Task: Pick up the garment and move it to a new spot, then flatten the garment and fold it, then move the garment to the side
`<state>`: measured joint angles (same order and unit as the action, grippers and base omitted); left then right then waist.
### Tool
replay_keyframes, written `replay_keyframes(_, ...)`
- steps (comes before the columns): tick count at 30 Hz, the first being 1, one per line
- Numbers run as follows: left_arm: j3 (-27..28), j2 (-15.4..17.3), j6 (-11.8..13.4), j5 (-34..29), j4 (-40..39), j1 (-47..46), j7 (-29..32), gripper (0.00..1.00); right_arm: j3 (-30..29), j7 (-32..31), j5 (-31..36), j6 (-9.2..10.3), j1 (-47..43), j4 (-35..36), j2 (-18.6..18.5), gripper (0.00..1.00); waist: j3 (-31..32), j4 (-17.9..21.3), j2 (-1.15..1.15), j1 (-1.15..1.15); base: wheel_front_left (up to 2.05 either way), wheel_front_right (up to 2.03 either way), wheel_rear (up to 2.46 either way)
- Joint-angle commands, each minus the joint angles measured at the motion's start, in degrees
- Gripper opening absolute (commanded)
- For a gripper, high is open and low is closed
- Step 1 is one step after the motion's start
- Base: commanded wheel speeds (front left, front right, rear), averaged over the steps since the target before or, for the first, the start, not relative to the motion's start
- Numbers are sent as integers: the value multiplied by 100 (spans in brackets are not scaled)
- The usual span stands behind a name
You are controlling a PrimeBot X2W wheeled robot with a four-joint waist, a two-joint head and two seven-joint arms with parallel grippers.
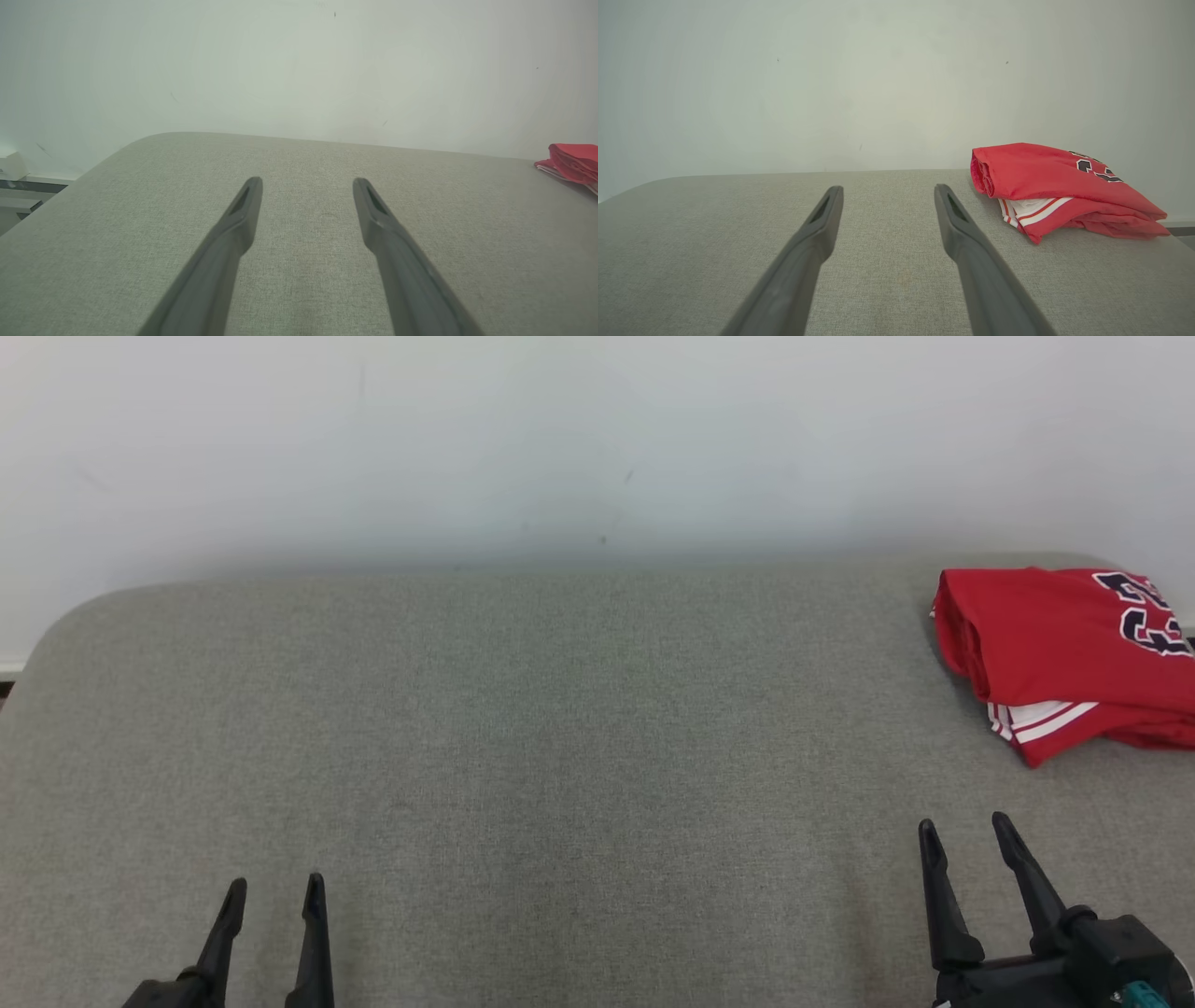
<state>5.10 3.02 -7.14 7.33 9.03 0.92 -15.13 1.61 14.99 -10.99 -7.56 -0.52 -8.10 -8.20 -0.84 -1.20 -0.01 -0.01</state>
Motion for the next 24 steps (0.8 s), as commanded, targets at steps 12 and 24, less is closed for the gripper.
replay_keyframes(12, -44, -7, -20, 41, 484, 21, 4, 100, 77, 23, -62, 19, 9, -553, 165, 100, 338, 14, 1, 1, 0, 0, 0)
replay_keyframes(24, 4, -31, -43, 240, 830, 46, 97, 0, 67, -102, -274, 0, -52, -884, 214, 0, 344, 1, 0, 1, 0, 0, 0)
